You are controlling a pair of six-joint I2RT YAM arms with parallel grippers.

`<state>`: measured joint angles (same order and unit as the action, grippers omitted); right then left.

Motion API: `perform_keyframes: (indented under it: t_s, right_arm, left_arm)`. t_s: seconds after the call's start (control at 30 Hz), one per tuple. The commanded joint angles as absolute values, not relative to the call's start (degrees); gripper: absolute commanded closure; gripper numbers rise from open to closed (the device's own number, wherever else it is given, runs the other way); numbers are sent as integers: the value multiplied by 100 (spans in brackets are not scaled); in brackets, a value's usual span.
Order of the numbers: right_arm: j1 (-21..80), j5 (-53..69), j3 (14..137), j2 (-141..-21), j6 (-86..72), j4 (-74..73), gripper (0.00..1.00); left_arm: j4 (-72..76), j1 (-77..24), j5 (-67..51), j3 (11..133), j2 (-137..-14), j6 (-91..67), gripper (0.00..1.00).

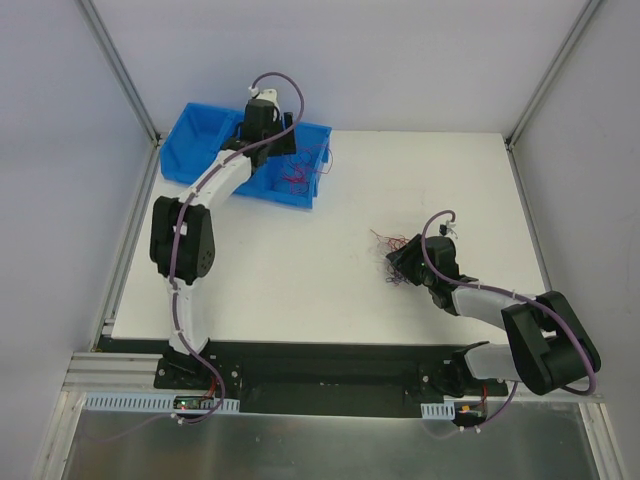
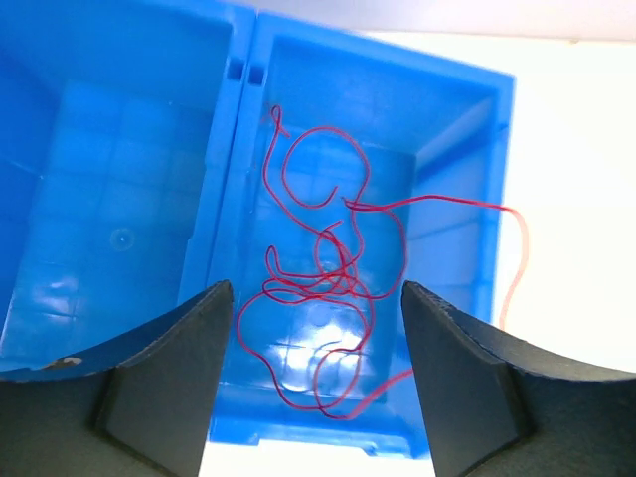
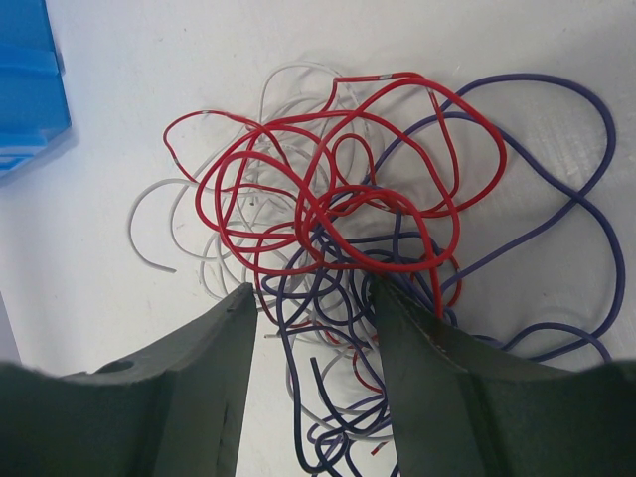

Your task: Untangle the cables

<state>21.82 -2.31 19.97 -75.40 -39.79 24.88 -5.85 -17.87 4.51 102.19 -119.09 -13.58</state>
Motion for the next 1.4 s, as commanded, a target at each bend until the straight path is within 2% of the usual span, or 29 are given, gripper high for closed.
perform_keyframes:
  t_s: [0.0,0.1,0.23,0.37,0.5,0.57,0.7,0.83,0.93,1.0,1.13,1.27,1.37]
  right_arm:
    - [2162,-220,2057,-7603,-3929,2408,47]
    - [2162,-220,2048,-7603,-3946,2417,46]
    - [2162,-220,2030,-7594,-3964,2408,46]
    - [2162,-185,2030,-7585,-3938,2408,46]
    - [2162,-158,2039,-7611,-3920,2443,46]
    - [2162,-115,2074,-7655,-3911,2443,47]
    - [2153,-97,2066,-7655,-3902,2452,47]
    - [2145,-70,2065,-7673,-3911,2478,46]
    - [2118,-62,2065,-7699,-3894,2496,46]
    - [2118,-62,2065,-7699,-3902,2522,46]
    - [2109,141,2074,-7734,-3902,2540,46]
    - [2100,149,2065,-7726,-3911,2558,46]
    - [2100,167,2074,-7752,-3911,2558,46]
  left_arm:
    - [-598,-1749,115,10108,-10820,-1555,31]
    - [-606,-1749,-665,10046,-10749,-1468,30]
    - [-755,-1758,-2256,10247,-11091,-1003,26]
    - [-984,-1758,-2408,10266,-11224,-397,36]
    - [-1002,-1863,-2680,10397,-11434,-273,33]
    - [-1011,-2125,-2062,10502,-11574,-54,33]
    - [-1011,-2662,-240,10749,-11909,711,50]
    - [-993,-2663,193,10723,-11910,572,50]
    - [-915,-2506,185,10408,-11638,405,49]
    - [-704,-2356,10,10031,-11366,352,53]
    - [-256,-2110,-824,9151,-10917,781,55]
    - [-18,-1829,-1281,8667,-10784,914,49]
    - [-44,-1732,-1581,8780,-10994,1019,46]
